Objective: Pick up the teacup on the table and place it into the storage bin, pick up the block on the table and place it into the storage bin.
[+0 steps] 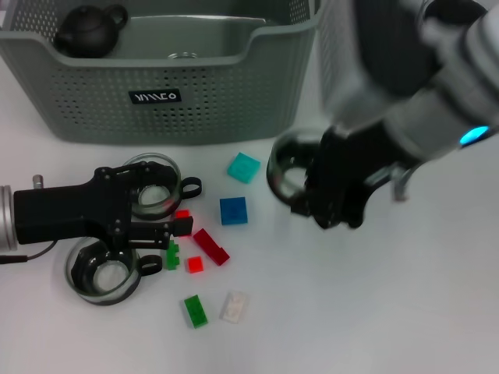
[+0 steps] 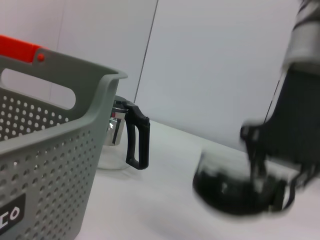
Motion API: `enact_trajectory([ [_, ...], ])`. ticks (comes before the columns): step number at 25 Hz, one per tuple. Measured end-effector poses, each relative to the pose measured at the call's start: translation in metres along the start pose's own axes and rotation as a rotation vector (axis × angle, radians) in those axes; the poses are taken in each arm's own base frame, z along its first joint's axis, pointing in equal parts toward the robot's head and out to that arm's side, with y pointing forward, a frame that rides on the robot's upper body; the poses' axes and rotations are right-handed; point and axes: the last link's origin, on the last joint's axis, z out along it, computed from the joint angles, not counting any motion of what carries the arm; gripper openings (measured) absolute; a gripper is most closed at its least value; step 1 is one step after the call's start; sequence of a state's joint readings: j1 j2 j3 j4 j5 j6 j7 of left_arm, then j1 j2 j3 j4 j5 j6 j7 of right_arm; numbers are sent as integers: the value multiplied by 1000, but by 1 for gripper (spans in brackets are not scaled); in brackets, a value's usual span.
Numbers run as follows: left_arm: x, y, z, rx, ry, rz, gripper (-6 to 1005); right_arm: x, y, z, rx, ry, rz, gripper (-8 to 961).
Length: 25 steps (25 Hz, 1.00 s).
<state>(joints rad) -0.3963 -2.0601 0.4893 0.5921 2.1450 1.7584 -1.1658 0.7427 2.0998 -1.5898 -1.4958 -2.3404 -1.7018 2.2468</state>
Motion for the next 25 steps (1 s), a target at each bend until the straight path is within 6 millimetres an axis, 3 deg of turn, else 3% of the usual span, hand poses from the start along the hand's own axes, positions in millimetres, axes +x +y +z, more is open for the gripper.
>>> enact_trajectory([
  [6,1,0,0,1,4,1,910,-49,-4,-69,100,-192,11,68],
  [11,3,-2,2,-1,5,8,908,-92,-32,-91,279,-279,13,71],
  [14,4,-2,3,-1,5,9,905,-108,-60,-90,390,-283,39,72],
  [17,3,-2,5,1,6,14,904,-111,-88,-79,426,-302,79,74],
  [25,4,-2,7,0,7,25,904,-83,-138,-34,480,-304,142,78],
])
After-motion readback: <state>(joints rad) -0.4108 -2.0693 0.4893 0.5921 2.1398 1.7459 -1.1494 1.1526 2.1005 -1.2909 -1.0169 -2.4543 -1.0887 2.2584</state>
